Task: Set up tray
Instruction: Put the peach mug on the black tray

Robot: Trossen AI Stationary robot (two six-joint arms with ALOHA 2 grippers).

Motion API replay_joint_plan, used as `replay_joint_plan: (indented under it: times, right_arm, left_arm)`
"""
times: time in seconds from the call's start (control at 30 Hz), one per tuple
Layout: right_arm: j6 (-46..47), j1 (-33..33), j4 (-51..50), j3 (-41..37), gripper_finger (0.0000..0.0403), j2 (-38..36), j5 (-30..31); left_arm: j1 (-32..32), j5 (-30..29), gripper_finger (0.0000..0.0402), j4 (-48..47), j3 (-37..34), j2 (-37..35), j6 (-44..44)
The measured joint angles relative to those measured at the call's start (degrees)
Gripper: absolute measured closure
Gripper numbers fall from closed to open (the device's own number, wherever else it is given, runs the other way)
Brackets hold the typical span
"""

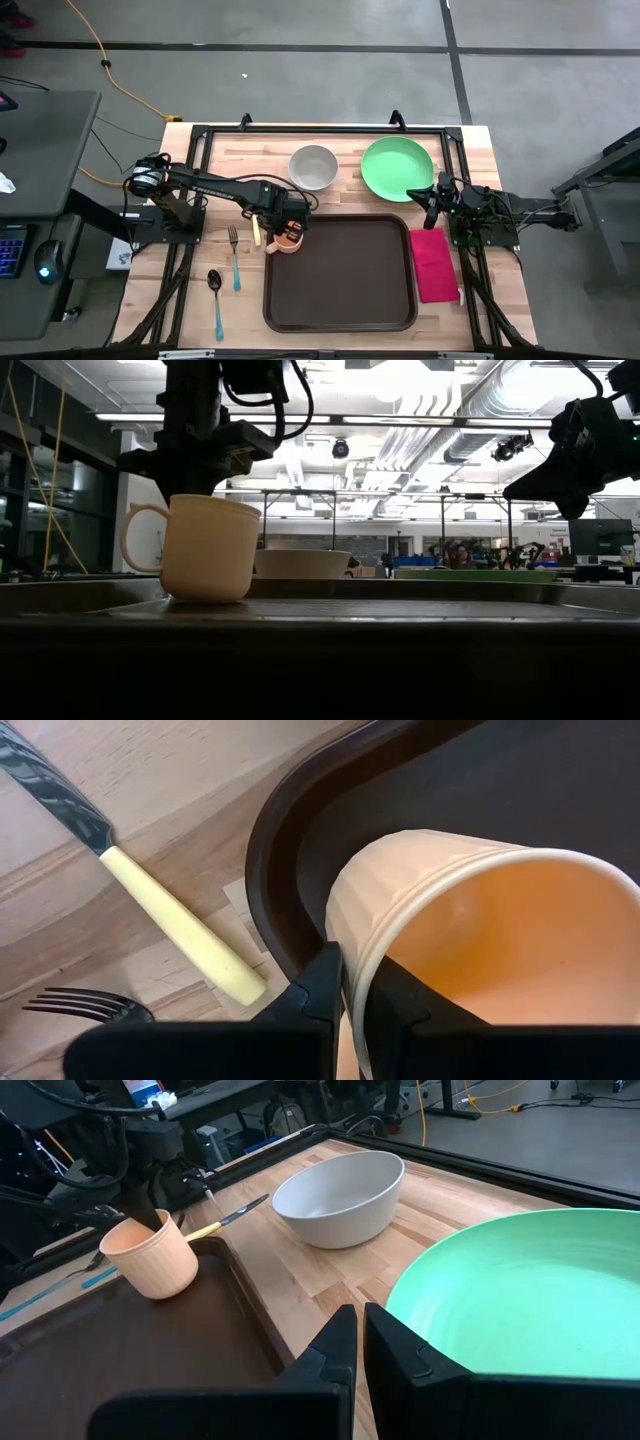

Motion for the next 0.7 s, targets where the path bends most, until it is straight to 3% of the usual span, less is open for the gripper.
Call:
replay_joint_plan:
  times: [0.7]
  right_arm:
    - [-0.5, 0.02, -0.02, 0.0, 0.0402, 0.0, -0.02]
  left_arm:
    - [0.0, 1.05, 0.0337, -0.02, 0.0, 0.0, 0.04]
